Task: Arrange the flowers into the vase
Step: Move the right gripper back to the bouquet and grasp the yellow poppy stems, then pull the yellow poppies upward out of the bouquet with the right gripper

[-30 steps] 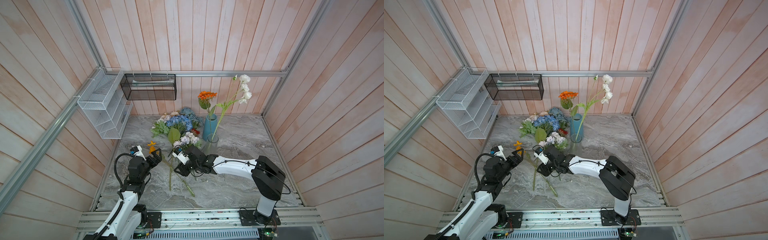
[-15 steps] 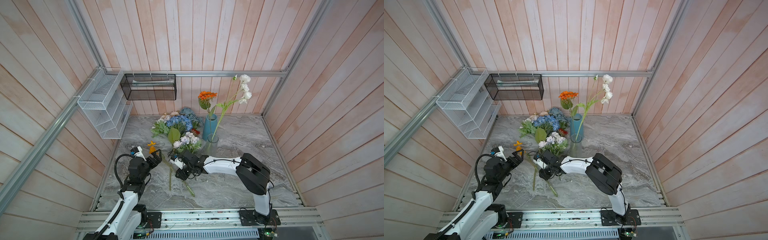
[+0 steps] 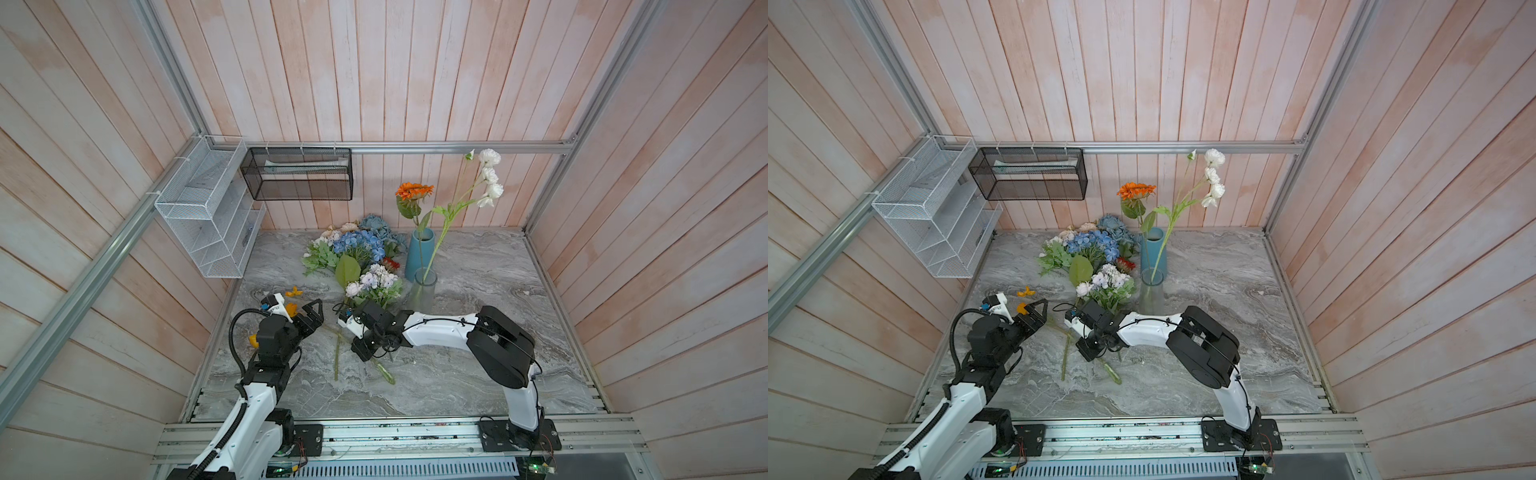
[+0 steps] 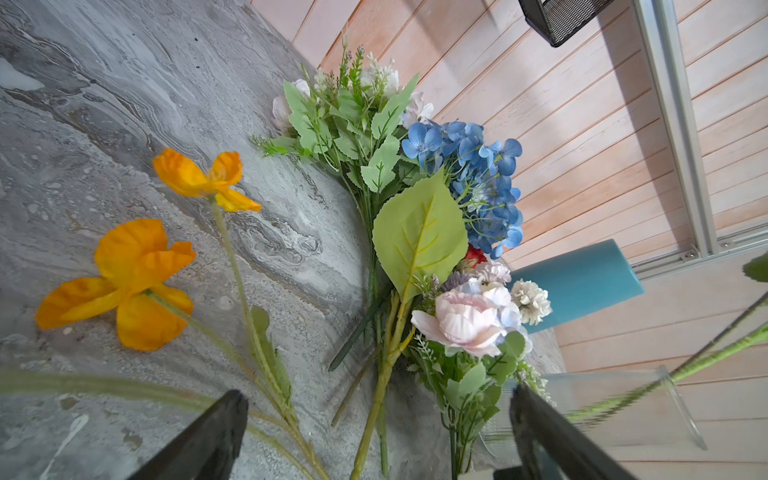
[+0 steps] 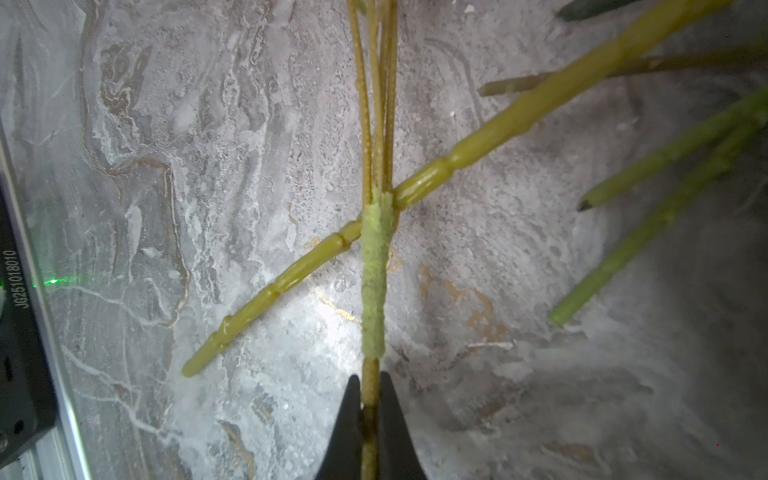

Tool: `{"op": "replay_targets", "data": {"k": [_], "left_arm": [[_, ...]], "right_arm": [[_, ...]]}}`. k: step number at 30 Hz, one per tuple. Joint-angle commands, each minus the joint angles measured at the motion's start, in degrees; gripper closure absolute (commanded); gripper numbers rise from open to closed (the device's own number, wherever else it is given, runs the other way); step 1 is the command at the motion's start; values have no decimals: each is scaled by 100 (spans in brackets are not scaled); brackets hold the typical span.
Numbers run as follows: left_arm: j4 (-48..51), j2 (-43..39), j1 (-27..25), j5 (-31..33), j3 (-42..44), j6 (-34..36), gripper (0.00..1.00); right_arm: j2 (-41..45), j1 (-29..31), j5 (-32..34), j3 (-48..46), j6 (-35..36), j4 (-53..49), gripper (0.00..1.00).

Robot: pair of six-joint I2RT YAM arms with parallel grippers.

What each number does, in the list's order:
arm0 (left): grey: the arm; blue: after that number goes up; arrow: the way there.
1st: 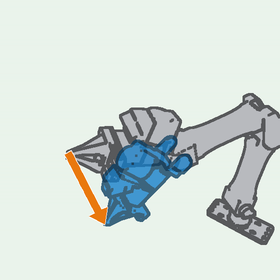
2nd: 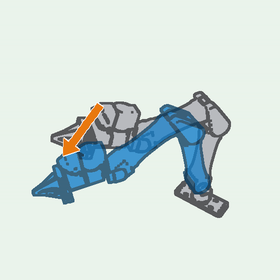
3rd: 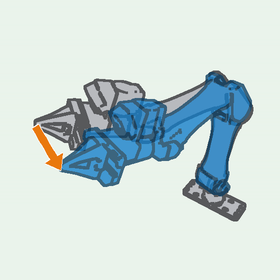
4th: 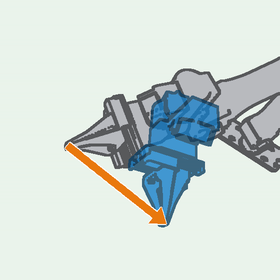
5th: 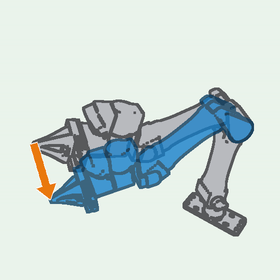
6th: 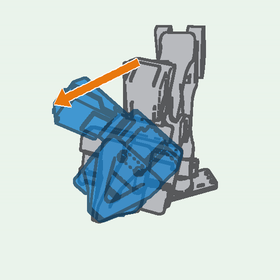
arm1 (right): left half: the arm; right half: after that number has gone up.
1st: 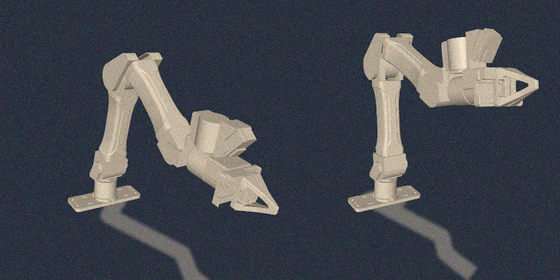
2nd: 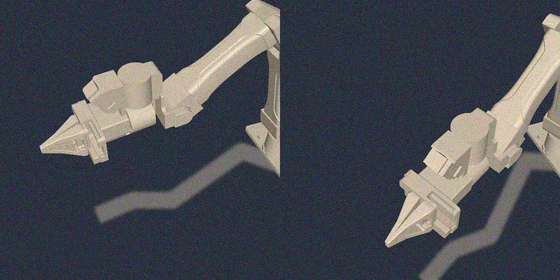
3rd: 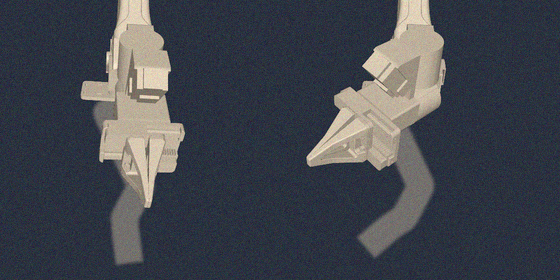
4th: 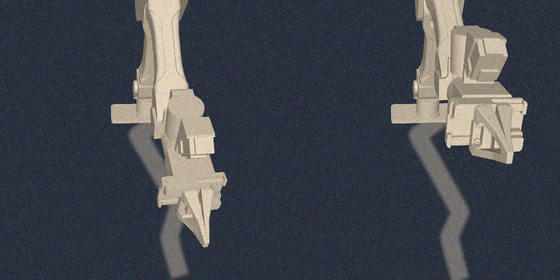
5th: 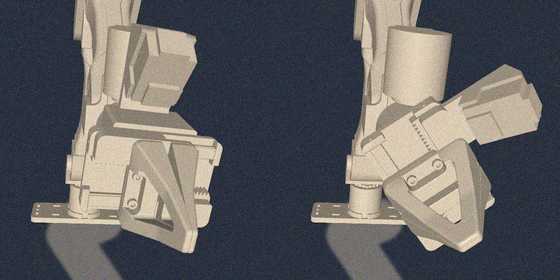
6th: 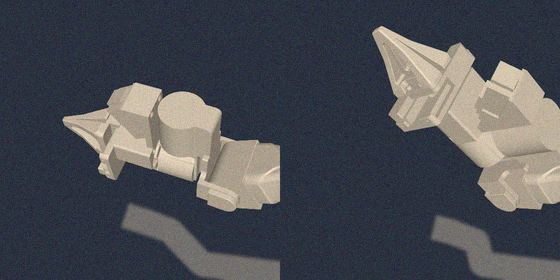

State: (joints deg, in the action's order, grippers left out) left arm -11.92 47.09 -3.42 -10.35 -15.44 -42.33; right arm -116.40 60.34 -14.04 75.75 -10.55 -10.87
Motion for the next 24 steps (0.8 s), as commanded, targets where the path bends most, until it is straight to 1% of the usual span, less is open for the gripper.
{"op": "replay_targets", "data": {"k": [1,7,12,15,19,24], "left_arm": [[-12,-76,32,-122,70,-48,0],[98,-296,32,-341,-187,-10,0],[586,-417,38,-368,-751,255,0],[678,-449,43,-434,-980,267,0],[504,-492,43,-485,-966,108,0],[196,-470,40,-468,-632,-77,0]], "right_arm": [[97,-20,-21,107,-119,-130,100],[605,-276,-198,-161,-323,219,100],[1103,-603,-47,-549,-365,564,100],[1486,-760,55,-735,-369,849,100],[1881,-912,232,-566,-347,844,100],[2420,-991,686,-303,-125,865,100]]}}
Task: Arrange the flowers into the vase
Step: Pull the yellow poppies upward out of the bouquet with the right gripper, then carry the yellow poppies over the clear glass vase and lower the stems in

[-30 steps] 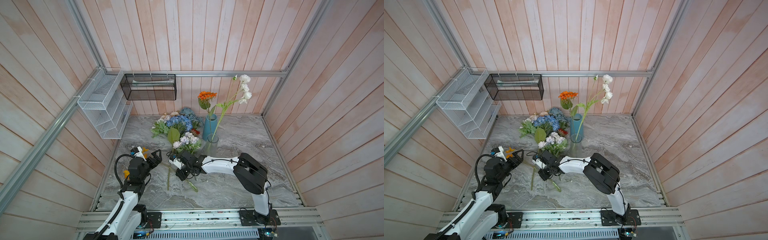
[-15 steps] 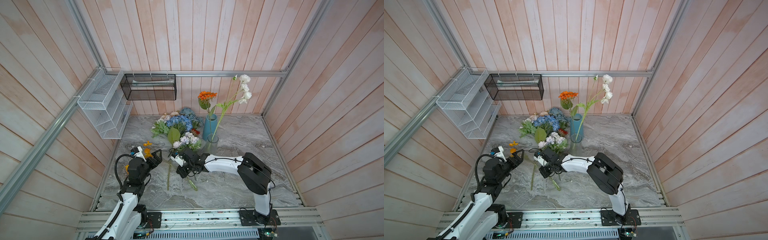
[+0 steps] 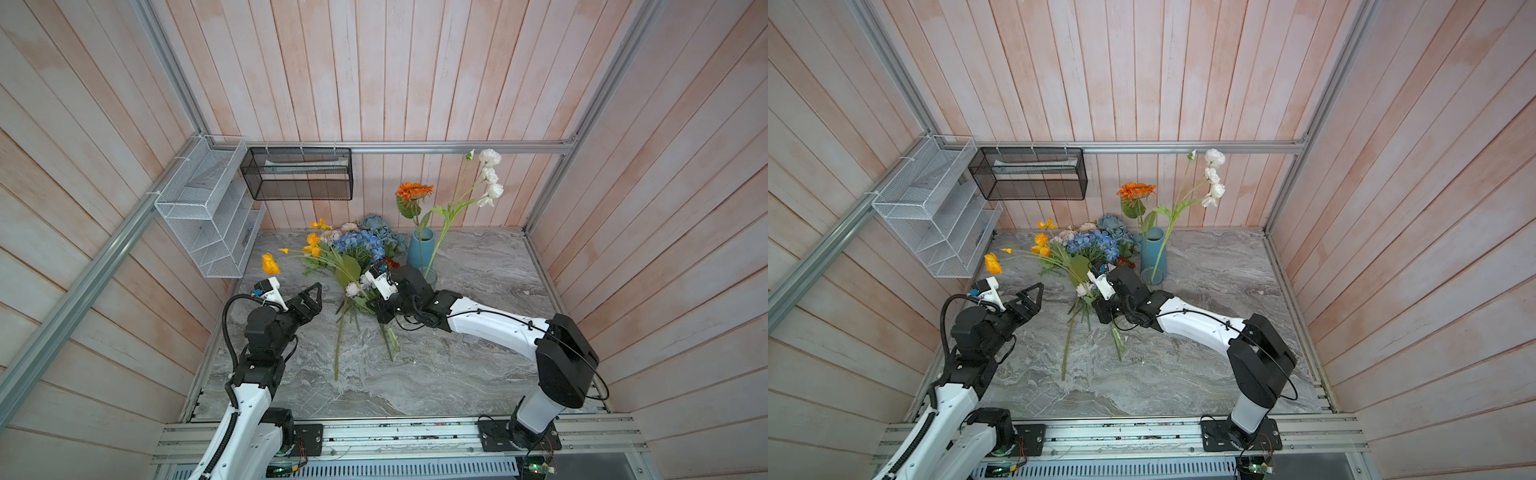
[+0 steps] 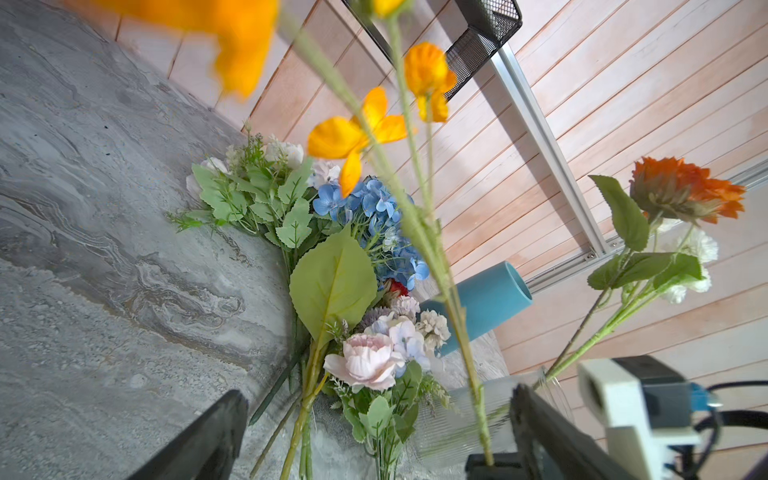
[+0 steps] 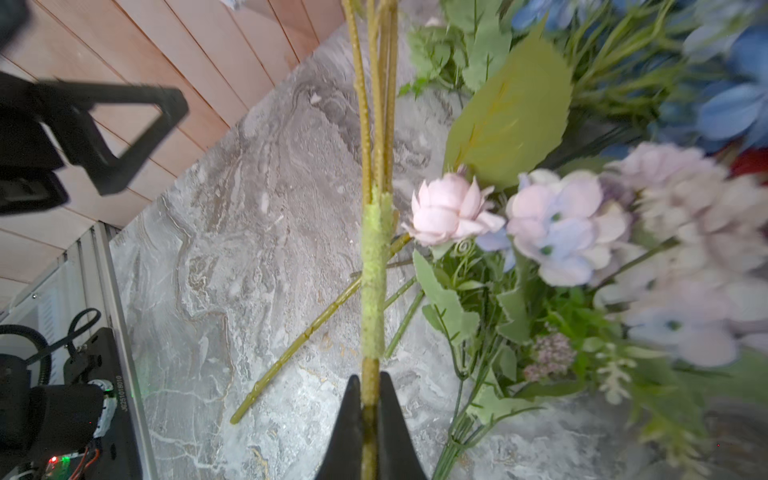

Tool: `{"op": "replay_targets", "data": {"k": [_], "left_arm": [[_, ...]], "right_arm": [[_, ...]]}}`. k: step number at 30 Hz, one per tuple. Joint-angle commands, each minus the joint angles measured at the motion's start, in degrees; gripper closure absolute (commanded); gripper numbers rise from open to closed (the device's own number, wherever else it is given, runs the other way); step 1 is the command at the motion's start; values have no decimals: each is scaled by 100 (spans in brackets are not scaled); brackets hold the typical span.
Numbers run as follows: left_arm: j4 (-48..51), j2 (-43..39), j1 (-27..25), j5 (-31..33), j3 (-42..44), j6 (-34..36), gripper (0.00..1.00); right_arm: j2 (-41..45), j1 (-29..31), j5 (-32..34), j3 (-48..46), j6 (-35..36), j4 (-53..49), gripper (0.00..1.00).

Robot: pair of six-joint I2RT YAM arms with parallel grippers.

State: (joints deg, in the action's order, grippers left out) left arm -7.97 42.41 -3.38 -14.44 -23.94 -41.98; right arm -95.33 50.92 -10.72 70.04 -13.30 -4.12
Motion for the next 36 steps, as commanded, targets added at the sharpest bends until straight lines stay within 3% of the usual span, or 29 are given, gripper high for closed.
{"op": "replay_targets", "data": {"k": [1,7,12,19,28,36], "left_arm": [[-277,7,39,-31,326,-171,0],[-1108,183,37,-366,924,-576,0],[-1669,613,25,-713,1096,-698,0],[-2016,948,-63,-894,1101,-812,0],[-1952,932,-428,-740,1102,-755,0],[-1946,956,-626,-675,1102,-728,0]], "right_arm": [[438,-55,454,296,221,199,100],[1261,-114,1141,320,689,374,100],[1913,-412,1090,302,954,637,100],[2621,-671,1649,-481,1989,2192,100],[2351,-1399,1247,-651,2221,2910,100],[1971,-1656,684,-1005,2207,3848,100]]}}
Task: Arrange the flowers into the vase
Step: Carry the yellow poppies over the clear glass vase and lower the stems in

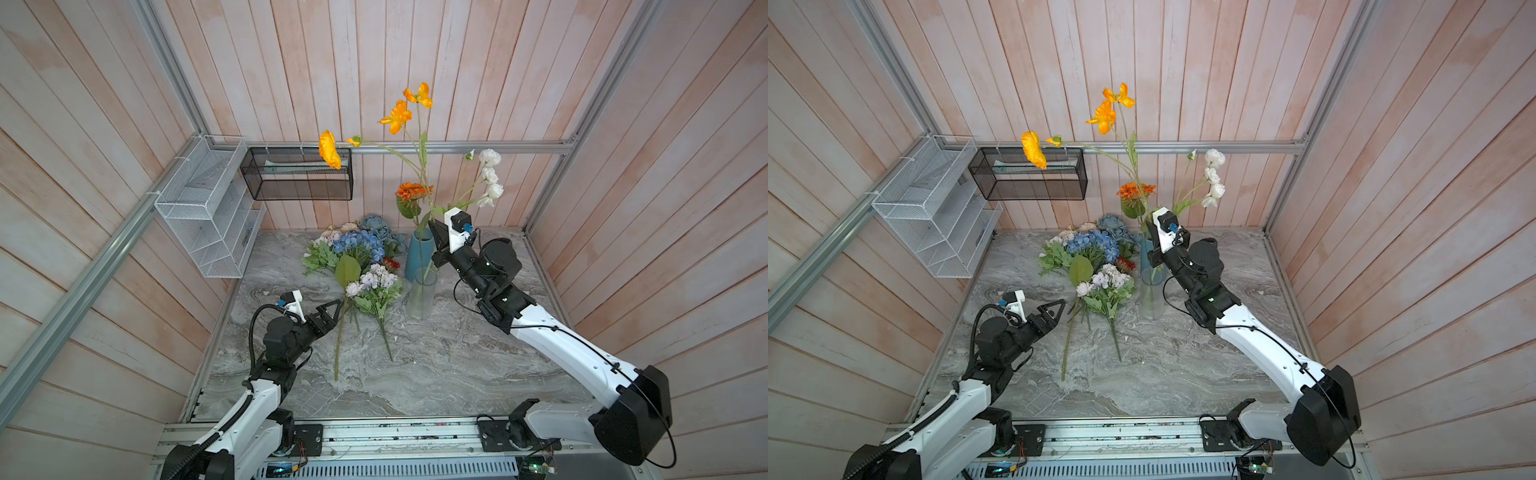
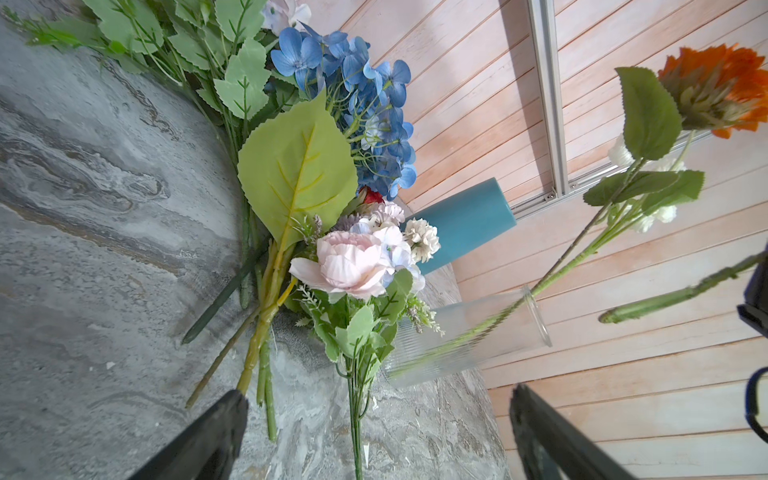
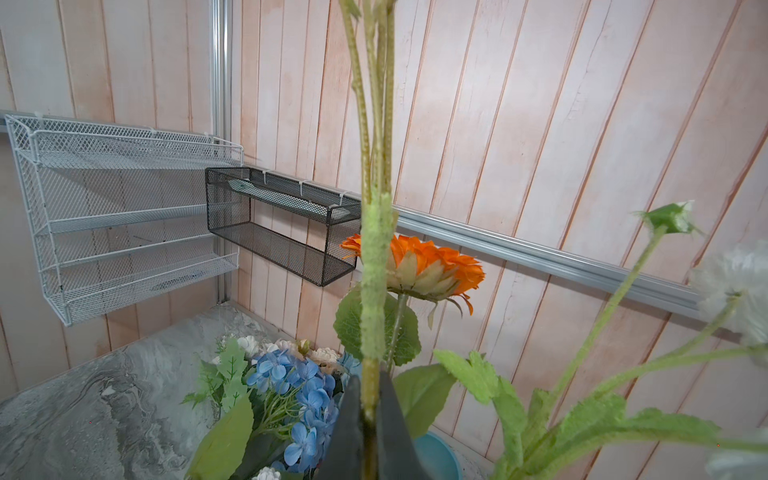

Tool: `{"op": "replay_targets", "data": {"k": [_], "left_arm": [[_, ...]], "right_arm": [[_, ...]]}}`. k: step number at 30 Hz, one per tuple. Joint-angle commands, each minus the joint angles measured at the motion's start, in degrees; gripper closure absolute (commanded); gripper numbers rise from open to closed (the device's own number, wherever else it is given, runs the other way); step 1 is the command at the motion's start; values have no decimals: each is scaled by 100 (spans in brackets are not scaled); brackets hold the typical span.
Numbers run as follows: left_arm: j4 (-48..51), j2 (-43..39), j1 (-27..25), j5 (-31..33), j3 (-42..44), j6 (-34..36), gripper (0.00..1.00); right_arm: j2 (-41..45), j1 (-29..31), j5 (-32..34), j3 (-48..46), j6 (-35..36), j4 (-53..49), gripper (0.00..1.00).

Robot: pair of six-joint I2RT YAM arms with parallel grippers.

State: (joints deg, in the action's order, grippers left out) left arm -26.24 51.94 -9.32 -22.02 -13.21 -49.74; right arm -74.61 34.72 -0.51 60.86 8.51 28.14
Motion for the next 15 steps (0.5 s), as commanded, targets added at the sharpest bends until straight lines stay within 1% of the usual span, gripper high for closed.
{"op": "replay_targets", "data": {"k": [1,5,12,15], "left_arm": [[-118,5,-48,79,33,52,0],[-116,11,-65,80,44,52,0],[-124,78,-87,75,29,71,0],[-166,176,-97,55,-15,87,0]], "right_arm": [[-168,-40,-383,-143,22,734,100],[-390,-37,-544,-262,-32,879,100],[-610,-50,-524,-776,-156,1170,100],[-701,-44,-477,-971,-221,1136,100]]}}
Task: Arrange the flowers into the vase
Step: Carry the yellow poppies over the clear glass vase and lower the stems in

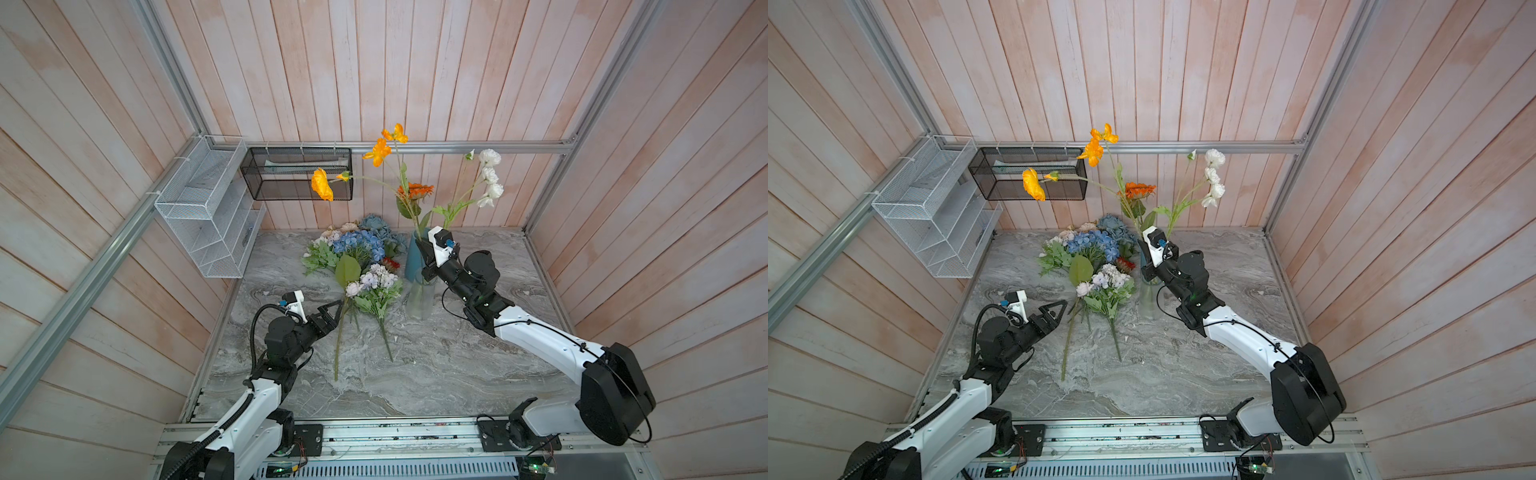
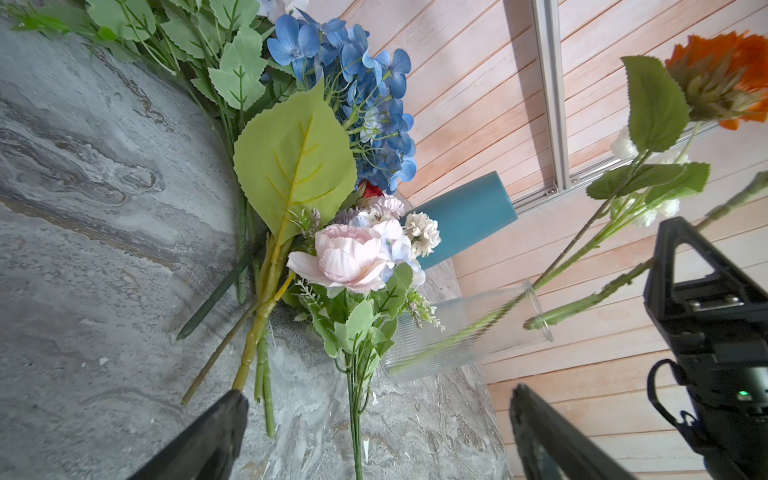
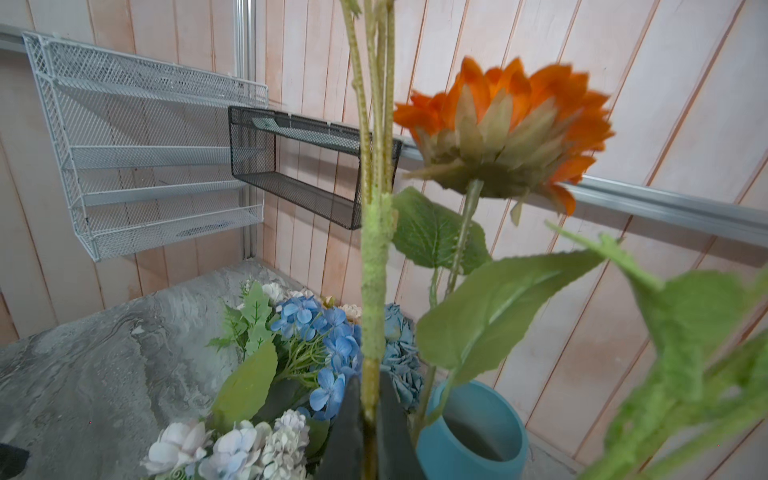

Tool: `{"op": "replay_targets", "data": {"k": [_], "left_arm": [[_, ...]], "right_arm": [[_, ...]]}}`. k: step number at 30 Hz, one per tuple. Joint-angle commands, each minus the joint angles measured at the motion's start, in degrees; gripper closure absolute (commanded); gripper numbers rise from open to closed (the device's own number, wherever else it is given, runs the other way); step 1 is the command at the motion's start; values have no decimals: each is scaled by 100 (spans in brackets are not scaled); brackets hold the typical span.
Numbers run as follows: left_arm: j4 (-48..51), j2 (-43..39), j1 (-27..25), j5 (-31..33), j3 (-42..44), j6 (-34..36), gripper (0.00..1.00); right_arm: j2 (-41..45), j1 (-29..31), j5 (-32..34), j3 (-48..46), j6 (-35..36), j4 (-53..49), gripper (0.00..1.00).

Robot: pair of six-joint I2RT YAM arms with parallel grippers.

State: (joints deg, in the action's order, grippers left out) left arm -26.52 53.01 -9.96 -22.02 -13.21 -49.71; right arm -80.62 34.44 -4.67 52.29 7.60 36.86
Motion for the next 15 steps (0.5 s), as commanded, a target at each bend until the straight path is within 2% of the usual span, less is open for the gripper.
{"op": "replay_targets", "data": {"k": [1,8,15], "left_arm": [[-157,110,-47,49,-31,85,0],[-287,259,-105,66,-41,50,0],[-292,296,-164,94,-60,49,0]], "right_arm": [[-111,-16,-51,-182,-171,229,100],[-35,-16,84,-718,-524,166,100],[114,-21,71,-962,-789,-63,90]]}}
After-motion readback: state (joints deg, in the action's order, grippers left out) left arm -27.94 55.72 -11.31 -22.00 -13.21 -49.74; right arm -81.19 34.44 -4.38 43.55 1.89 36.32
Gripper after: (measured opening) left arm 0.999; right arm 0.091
